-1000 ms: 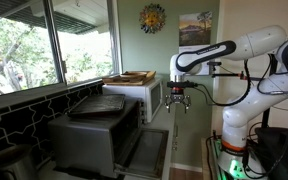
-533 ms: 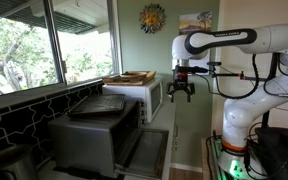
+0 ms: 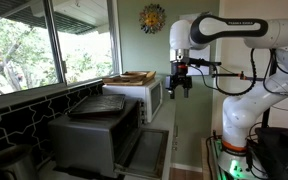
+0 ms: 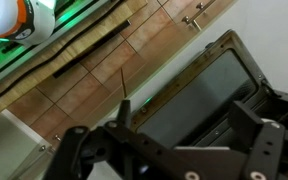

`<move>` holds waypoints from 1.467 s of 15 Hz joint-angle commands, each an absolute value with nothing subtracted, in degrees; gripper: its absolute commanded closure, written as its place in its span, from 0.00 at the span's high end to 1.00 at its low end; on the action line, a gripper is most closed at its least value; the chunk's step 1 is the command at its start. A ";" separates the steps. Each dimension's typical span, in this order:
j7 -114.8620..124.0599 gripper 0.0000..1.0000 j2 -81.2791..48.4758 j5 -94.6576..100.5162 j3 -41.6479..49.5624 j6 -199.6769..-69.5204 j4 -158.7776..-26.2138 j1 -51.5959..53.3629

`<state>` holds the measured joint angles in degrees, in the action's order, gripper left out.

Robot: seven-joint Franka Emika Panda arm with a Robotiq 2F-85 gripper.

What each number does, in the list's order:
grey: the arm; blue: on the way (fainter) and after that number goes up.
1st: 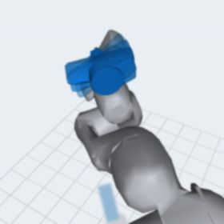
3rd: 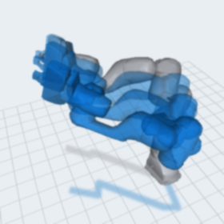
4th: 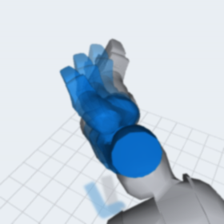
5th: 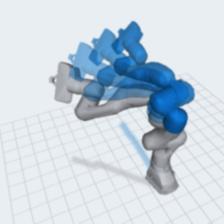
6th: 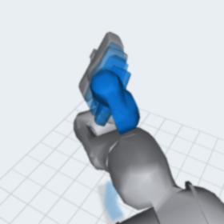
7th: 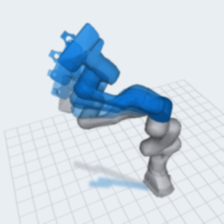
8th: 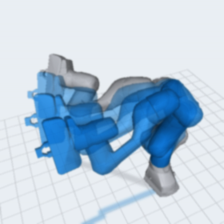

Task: Open the microwave

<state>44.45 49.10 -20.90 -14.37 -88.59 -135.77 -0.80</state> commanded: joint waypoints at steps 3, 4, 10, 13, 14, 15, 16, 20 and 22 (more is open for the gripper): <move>33.37 1.00 43.05 -18.30 -16.10 -86.52 -128.49 2.11; 31.15 1.00 42.41 -17.91 -16.28 -86.51 -127.70 2.45; 17.43 1.00 38.44 -14.13 -16.59 -86.77 -124.02 5.00; 10.57 1.00 37.21 -11.37 -16.21 -87.04 -123.05 6.81; 8.33 1.00 36.82 -10.20 -16.21 -87.36 -122.77 7.38; 12.38 1.00 38.29 -12.38 -16.10 -88.55 -124.29 6.56; 11.95 1.00 38.08 -12.16 -16.07 -88.58 -124.18 6.77; 12.00 1.00 38.05 -12.18 -15.92 -88.57 -124.18 6.73; 12.00 1.00 38.05 -12.18 -15.91 -88.57 -124.18 6.73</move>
